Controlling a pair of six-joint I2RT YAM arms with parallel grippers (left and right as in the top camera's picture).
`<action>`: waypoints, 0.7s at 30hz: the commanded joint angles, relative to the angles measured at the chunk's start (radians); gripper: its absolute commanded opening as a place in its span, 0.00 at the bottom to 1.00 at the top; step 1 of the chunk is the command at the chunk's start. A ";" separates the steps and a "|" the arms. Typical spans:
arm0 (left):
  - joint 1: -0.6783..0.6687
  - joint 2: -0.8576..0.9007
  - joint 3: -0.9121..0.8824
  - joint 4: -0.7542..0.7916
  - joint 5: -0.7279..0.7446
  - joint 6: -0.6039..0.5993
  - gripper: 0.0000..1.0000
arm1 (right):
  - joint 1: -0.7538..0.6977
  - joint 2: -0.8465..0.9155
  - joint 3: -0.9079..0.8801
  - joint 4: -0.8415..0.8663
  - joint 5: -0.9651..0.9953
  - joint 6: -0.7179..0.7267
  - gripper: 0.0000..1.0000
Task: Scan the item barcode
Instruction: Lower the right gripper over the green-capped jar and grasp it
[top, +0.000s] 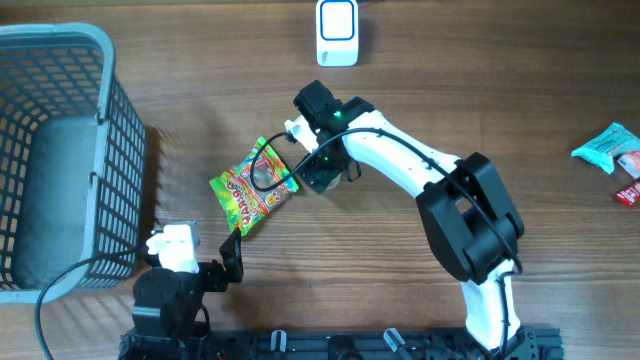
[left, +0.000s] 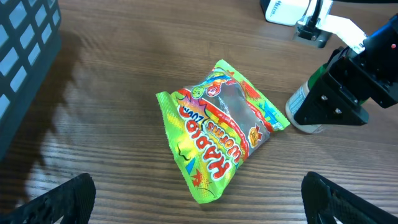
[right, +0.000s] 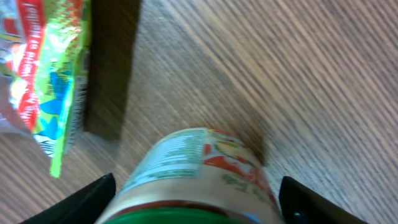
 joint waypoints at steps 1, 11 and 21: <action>-0.006 -0.008 -0.005 0.002 0.008 -0.005 1.00 | 0.002 0.030 -0.002 0.005 0.064 0.020 0.74; -0.006 -0.008 -0.005 0.002 0.008 -0.005 1.00 | -0.001 0.029 0.046 -0.052 0.066 0.904 0.48; -0.005 -0.008 -0.005 0.002 0.008 -0.005 1.00 | -0.001 0.020 0.313 -0.350 -0.014 0.688 1.00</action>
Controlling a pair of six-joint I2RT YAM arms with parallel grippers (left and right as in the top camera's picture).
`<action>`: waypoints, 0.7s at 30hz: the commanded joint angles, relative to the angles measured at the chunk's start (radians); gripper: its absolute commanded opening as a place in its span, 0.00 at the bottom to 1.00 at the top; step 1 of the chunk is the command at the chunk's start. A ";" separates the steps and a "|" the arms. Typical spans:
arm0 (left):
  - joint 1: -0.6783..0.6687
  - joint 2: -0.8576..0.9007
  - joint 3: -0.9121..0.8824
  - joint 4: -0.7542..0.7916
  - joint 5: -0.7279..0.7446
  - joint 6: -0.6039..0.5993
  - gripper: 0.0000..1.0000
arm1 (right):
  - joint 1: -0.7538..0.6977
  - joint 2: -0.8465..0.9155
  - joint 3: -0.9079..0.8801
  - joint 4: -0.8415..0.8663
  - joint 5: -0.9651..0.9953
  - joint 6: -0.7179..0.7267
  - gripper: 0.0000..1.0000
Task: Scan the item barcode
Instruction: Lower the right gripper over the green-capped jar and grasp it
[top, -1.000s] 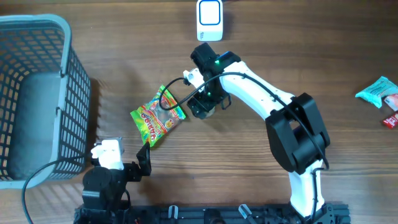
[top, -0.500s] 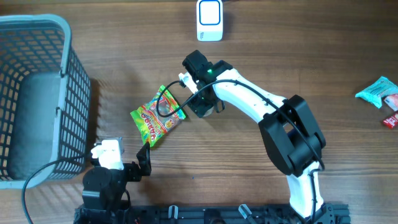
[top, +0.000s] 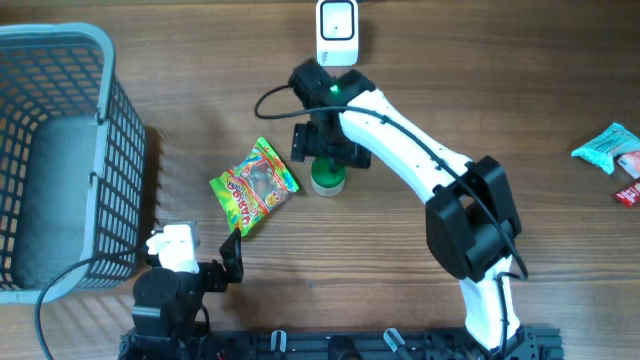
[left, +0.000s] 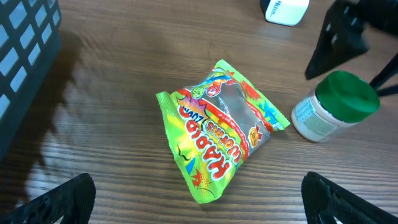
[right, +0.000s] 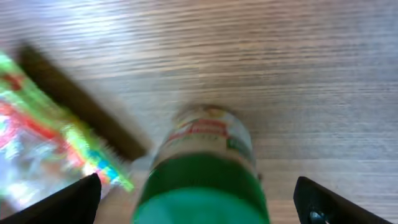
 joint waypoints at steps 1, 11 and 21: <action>-0.005 -0.008 -0.005 0.002 0.008 -0.005 1.00 | -0.002 0.006 0.045 -0.016 -0.060 -0.305 1.00; -0.006 -0.008 -0.005 0.002 0.008 -0.005 1.00 | 0.008 0.006 0.005 -0.089 -0.060 -0.873 0.87; -0.005 -0.008 -0.005 0.002 0.008 -0.005 1.00 | 0.008 0.006 -0.085 0.003 -0.010 -0.711 0.53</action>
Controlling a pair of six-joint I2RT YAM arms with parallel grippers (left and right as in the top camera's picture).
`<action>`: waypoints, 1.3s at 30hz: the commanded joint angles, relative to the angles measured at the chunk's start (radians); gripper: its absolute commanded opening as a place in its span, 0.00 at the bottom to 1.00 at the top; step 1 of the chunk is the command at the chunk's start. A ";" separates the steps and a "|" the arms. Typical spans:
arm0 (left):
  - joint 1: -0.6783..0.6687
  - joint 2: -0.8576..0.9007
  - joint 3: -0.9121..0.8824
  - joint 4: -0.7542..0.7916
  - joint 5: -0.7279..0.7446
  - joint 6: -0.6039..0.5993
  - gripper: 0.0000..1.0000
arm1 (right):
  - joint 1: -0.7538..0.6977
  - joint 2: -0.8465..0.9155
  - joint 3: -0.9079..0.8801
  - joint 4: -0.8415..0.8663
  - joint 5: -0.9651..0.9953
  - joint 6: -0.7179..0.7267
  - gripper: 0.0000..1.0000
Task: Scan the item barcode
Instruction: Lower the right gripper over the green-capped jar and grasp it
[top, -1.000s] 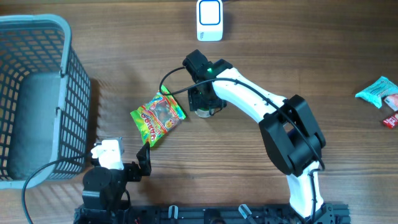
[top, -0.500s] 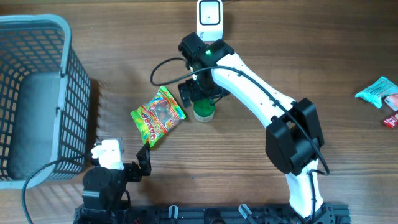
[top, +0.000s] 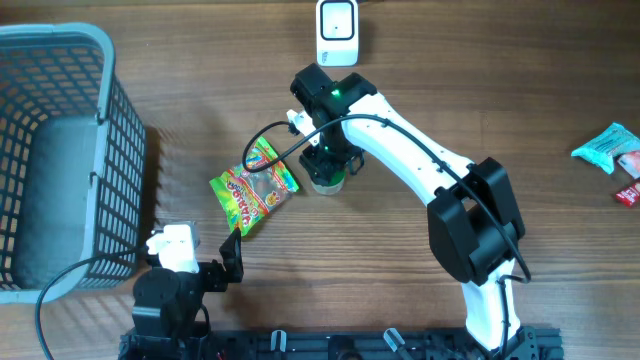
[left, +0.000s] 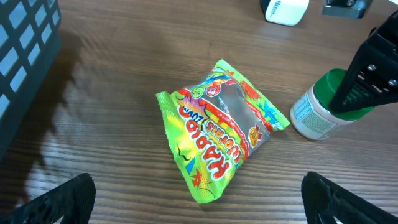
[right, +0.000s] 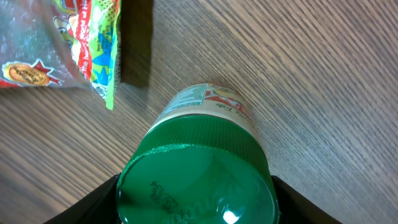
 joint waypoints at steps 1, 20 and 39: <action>-0.005 -0.008 -0.005 0.002 0.008 -0.005 1.00 | 0.005 0.024 -0.006 -0.007 0.038 0.177 0.50; -0.006 -0.008 -0.005 0.002 0.008 -0.005 1.00 | -0.037 0.024 0.140 -0.034 0.122 1.105 1.00; -0.005 -0.008 -0.005 0.002 0.008 -0.005 1.00 | -0.076 0.140 0.102 -0.026 0.065 0.837 0.99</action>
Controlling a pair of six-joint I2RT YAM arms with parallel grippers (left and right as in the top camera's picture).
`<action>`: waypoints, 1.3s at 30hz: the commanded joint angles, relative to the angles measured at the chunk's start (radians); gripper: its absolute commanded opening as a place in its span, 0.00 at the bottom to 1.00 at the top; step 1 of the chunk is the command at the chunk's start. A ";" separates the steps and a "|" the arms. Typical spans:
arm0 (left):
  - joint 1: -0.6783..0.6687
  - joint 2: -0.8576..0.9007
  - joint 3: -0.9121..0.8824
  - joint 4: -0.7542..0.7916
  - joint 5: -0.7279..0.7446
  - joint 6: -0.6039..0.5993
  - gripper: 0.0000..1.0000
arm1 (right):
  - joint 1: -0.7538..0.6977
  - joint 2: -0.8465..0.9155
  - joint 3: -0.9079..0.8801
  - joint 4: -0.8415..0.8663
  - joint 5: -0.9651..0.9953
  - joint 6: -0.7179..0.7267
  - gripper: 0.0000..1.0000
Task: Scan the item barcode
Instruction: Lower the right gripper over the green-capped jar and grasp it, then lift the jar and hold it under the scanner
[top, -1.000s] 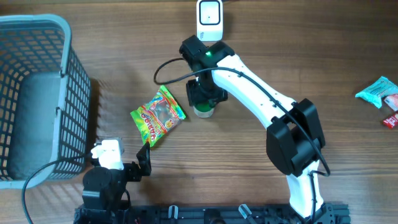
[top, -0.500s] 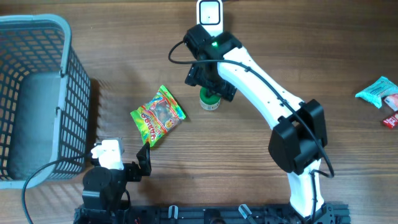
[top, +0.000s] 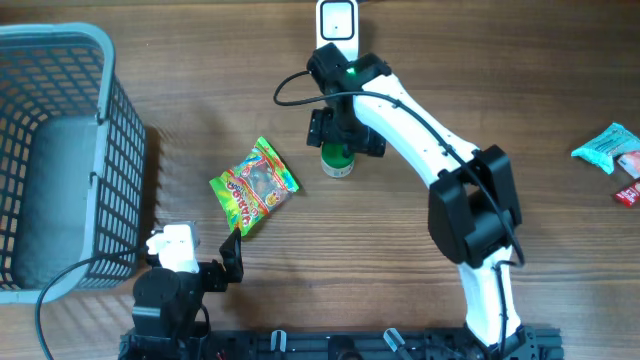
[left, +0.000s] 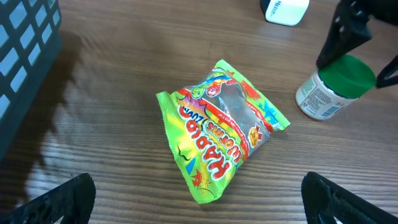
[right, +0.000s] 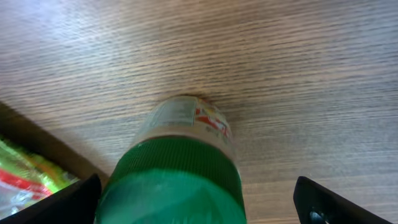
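Note:
A small jar with a green lid (top: 337, 160) stands upright on the wooden table, below the white barcode scanner (top: 337, 31). My right gripper (top: 346, 134) hangs over the jar, open. In the right wrist view the green lid (right: 177, 180) sits between the widely spread fingers (right: 78, 199), apart from both. The jar's printed label (right: 186, 115) faces away from the camera. A green and red candy bag (top: 253, 186) lies flat to the jar's left. My left gripper (left: 199, 205) is open near the front edge, with the bag (left: 217, 134) and the jar (left: 333, 87) ahead of it.
A grey mesh basket (top: 115, 150) fills the left side of the table. A teal snack packet (top: 606, 146) and a red one (top: 628, 192) lie at the far right edge. The right arm's cable (top: 290, 85) loops near the scanner.
My right gripper was shut on the jar's lid and is now open around it. The jar stands a little farther back and to the right, nearer the scanner.
At first my right gripper was low at the jar beside the candy bag. Then it was open above the upright jar. Then it was shut on the lid. Now it is open again, and the jar stands closer to the scanner. The left arm stayed still.

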 joint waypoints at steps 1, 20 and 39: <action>-0.005 -0.008 -0.005 0.002 0.008 -0.005 1.00 | 0.008 0.087 -0.006 0.007 -0.051 0.000 0.99; -0.005 -0.008 -0.005 0.002 0.008 -0.005 1.00 | -0.071 0.113 0.084 -0.189 -0.231 -0.043 0.54; -0.006 -0.008 -0.005 0.002 0.008 -0.005 1.00 | -0.220 0.087 0.183 -0.412 -0.890 -0.164 0.53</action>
